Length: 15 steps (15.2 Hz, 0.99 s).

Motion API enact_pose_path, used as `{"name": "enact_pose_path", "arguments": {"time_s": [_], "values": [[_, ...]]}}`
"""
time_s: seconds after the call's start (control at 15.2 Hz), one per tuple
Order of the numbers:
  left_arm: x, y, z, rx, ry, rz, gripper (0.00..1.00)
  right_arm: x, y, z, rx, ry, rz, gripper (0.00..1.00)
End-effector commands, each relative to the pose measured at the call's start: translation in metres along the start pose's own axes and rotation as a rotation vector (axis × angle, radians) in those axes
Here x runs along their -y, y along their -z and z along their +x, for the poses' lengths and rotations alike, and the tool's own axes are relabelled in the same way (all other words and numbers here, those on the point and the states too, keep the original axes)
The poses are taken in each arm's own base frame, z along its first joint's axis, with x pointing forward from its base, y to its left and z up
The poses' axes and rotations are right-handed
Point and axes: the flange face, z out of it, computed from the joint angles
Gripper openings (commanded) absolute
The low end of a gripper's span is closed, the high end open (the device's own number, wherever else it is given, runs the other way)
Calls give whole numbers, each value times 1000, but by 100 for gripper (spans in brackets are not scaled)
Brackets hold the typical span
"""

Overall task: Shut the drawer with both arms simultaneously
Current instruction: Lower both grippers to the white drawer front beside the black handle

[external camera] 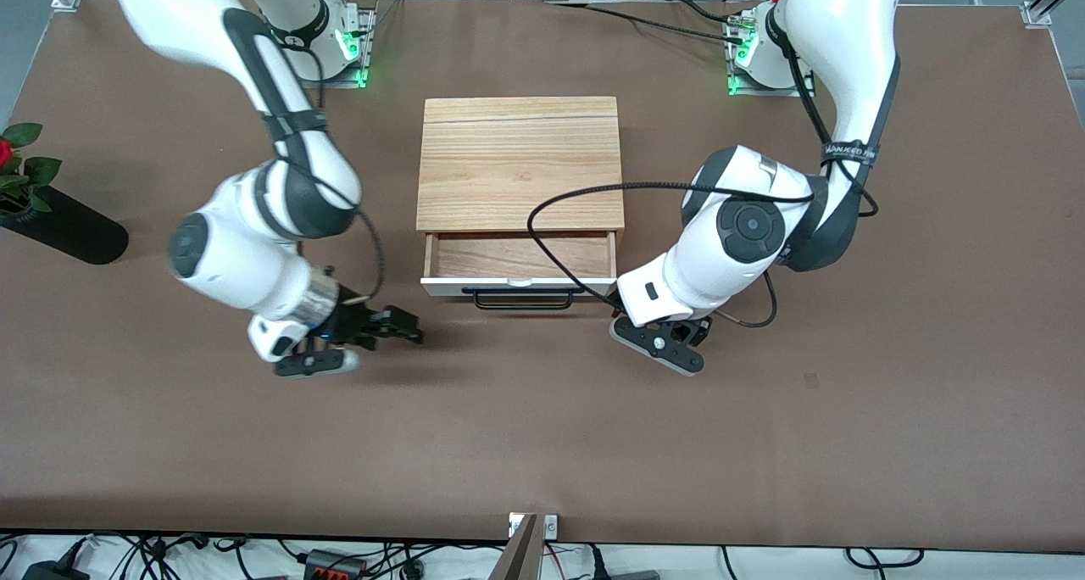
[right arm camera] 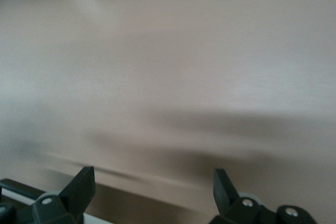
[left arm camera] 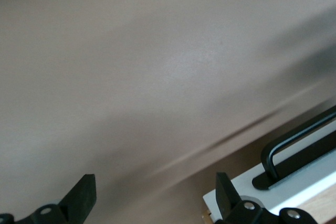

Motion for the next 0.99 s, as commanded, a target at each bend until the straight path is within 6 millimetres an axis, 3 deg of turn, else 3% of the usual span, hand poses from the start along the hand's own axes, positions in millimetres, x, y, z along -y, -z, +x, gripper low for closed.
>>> {"name": "enact_pose_path", "arguments": {"time_s": [0.0,0.59,0.92], "values": [[6,-11,8,-30,37,-64,100,23,-20,-11,-3,-58,5,100],[-7,-41,-7,52,38,-93,100,27,-48,-36,49,-53,-22,100],[-22,-47,-21,165,20,-117,100,27,-56,-44,69,-44,-30,100]]}}
